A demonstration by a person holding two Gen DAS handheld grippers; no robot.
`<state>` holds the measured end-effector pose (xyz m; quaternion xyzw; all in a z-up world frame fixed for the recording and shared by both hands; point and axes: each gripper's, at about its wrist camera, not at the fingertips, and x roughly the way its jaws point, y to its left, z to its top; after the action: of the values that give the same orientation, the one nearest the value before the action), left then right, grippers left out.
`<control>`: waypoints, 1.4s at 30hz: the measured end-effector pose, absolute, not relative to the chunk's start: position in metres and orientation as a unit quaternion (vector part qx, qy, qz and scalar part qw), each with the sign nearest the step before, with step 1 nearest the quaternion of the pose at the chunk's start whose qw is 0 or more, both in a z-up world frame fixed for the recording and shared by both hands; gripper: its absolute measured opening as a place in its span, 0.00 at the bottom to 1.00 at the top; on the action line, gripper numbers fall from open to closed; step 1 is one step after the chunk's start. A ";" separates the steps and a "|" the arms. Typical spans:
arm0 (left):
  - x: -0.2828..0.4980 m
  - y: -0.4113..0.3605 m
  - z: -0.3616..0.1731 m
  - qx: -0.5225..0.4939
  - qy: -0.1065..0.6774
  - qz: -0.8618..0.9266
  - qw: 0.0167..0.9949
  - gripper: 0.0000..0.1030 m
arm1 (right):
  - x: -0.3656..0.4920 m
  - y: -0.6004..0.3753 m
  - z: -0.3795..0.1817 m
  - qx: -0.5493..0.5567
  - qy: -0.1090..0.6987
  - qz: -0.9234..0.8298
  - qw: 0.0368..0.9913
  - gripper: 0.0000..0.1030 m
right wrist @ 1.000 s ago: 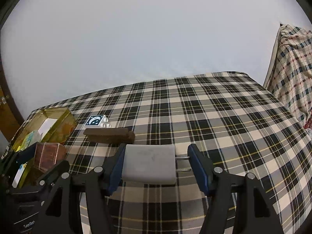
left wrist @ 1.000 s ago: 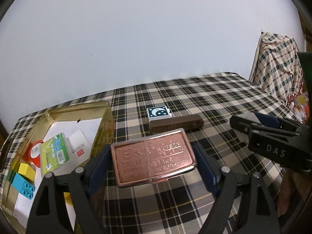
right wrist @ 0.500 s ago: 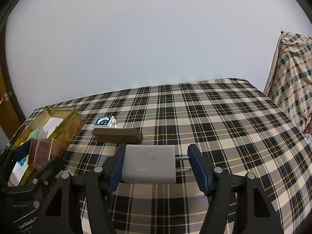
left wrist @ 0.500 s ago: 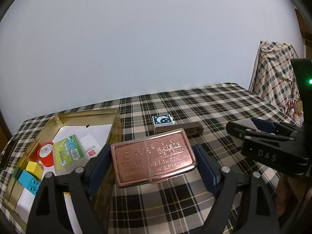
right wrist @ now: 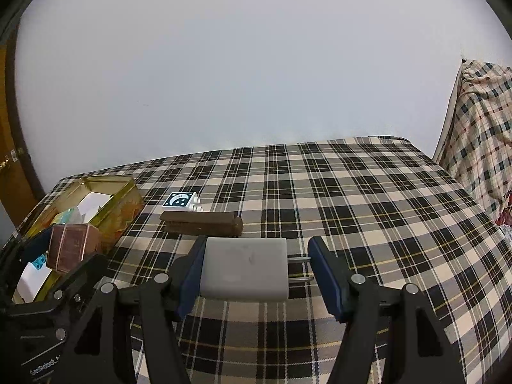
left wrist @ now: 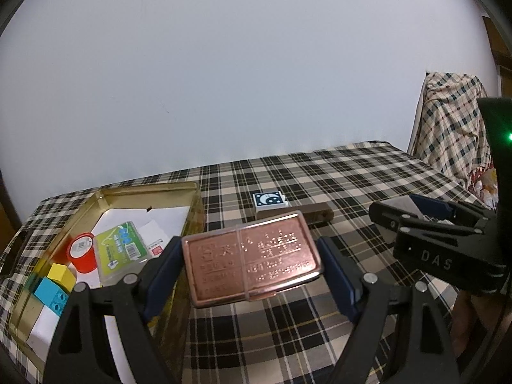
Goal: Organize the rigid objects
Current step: 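Lift the copper plate with the left gripper while the right lifts the white charger toward the tray, then carry the copper plate over the tray with the left gripper while the right carries the white charger there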
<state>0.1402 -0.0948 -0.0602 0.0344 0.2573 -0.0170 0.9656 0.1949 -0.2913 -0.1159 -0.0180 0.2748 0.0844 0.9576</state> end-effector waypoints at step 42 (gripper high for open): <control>0.108 -0.078 -0.052 0.023 0.215 -0.009 0.976 0.81 | 0.164 -0.277 -0.109 -0.023 0.232 0.101 0.967 0.63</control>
<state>0.1076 -0.0779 -0.0524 0.0229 0.2146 -0.0087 0.9764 0.1639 -0.2770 -0.1090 -0.0234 0.2321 0.1012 0.9671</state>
